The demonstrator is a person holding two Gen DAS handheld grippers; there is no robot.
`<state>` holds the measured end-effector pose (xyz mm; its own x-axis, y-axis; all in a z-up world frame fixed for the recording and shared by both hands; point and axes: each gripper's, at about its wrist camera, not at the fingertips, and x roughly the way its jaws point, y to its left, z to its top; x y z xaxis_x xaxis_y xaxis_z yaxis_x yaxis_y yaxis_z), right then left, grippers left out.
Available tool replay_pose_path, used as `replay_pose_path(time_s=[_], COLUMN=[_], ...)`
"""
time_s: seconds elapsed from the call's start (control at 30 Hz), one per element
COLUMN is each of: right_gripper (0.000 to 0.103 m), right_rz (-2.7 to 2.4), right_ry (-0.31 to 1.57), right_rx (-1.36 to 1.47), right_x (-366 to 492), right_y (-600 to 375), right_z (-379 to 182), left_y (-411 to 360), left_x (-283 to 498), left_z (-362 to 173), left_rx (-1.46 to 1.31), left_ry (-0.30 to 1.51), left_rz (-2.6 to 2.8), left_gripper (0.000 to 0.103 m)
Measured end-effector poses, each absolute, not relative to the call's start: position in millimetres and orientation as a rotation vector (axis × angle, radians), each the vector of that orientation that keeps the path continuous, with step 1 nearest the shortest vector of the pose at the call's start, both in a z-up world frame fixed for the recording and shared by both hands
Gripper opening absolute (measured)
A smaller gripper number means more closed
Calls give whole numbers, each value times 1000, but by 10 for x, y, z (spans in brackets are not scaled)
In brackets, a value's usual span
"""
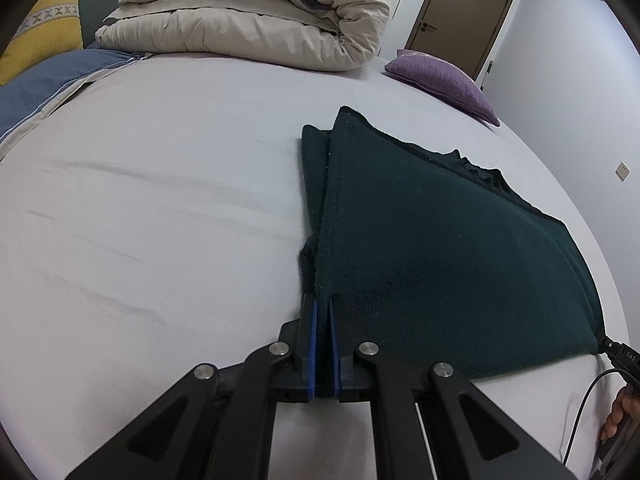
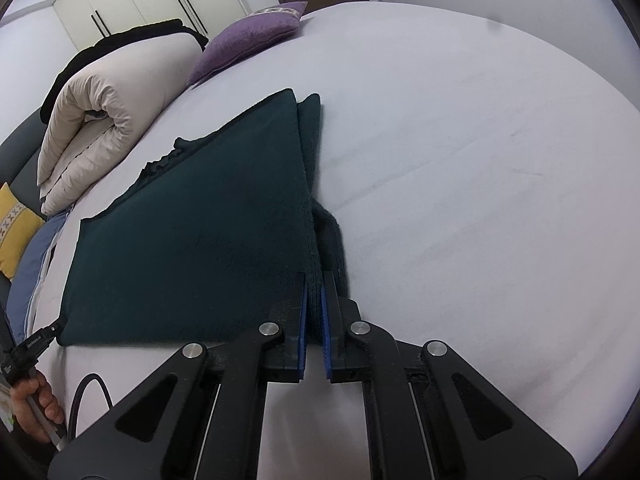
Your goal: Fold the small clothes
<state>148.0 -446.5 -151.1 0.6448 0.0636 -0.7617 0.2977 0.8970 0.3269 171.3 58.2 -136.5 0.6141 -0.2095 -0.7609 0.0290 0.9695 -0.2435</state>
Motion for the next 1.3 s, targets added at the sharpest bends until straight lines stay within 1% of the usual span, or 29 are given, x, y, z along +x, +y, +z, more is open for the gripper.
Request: replay_pose_path(time_s=[0.07, 0.1, 0.2, 0.23, 0.3, 0.37, 0.4, 0.43, 0.47, 0.5, 0.57, 0.63, 0.7, 0.77, 0.83, 0.87, 0.9, 0.93, 0.97, 1.0, 1.07, 1.13, 1.2, 1.23, 1.27, 1.3], right_gripper=[4, 5, 7, 9, 24, 31, 31, 31, 31, 31, 31, 31, 31, 31, 31, 31, 27, 22, 6, 0, 0, 0, 1, 1, 2, 11], right_rz=[-136, -136, -131, -145, -213, -262, -262, -236, -185, -108, 32, 137, 236, 334, 393, 378, 368, 356, 355, 357, 354, 265, 185, 132, 54, -9], right_ry=[868, 870, 884, 888, 859, 785, 754, 725, 709, 705, 721, 750, 786, 874, 941, 961, 977, 973, 952, 923, 864, 792, 705, 695, 689, 683], right_rx=[447, 450, 440, 442, 424, 416, 428, 445, 463, 479, 511, 542, 598, 693, 736, 754, 779, 805, 832, 883, 972, 992, 1051, 1045, 1022, 1000], right_x=[1471, 1469, 1479, 1462, 1398, 1313, 1301, 1329, 1426, 1585, 1915, 2318, 2760, 3214, 3536, 3639, 3708, 3760, 3771, 3752, 3665, 3522, 3308, 3266, 3172, 3054], right_y=[-4469, -4471, -4448, -4452, -4489, -4512, -4512, -4490, -4425, -4315, -4085, -3819, -3549, -3281, -3062, -3014, -2994, -3053, -3144, -3292, -3569, -3922, -4327, -4442, -4565, -4649], right_z=[-1518, -1524, -1508, -1460, -1299, -1093, -1004, -912, -825, -768, -753, -818, -980, -1254, -1538, -1671, -1800, -1945, -2009, -2093, -2187, -2203, -2192, -2160, -2099, -2017], left_y=[594, 602, 635, 657, 682, 620, 531, 463, 338, 236, -44, -306, -504, -590, -598, -563, -439, -355, -284, -196, -95, -20, 42, 58, 37, -1], left_x=[1718, 1725, 1676, 1647, 1616, 1684, 1770, 1832, 1947, 2040, 2326, 2632, 2883, 3035, 3185, 3209, 3207, 3216, 3237, 3246, 3258, 3267, 3255, 3217, 3167, 3033], left_z=[-1358, -1350, -1244, -1165, -972, -821, -722, -670, -599, -560, -544, -634, -783, -957, -1260, -1372, -1430, -1425, -1411, -1424, -1449, -1452, -1428, -1387, -1338, -1262], left_rx=[-215, -211, -214, -211, -213, -196, -170, -152, -121, -94, -20, 25, 71, 83, 113, 122, 59, 8, -35, -73, -132, -179, -209, -194, -167, -124], left_ry=[906, 915, 897, 878, 823, 787, 760, 743, 719, 703, 699, 723, 741, 780, 851, 854, 840, 842, 845, 846, 843, 844, 846, 847, 852, 859], left_rz=[-135, -123, -100, -86, -71, -81, -92, -98, -109, -118, -142, -172, -194, -205, -183, -178, -203, -212, -220, -233, -272, -293, -281, -259, -228, -183], left_gripper=[8, 12, 21, 27, 33, 34, 34, 35, 37, 42, 48, 48, 48, 48, 49, 50, 53, 53, 53, 53, 53, 52, 49, 49, 49, 54])
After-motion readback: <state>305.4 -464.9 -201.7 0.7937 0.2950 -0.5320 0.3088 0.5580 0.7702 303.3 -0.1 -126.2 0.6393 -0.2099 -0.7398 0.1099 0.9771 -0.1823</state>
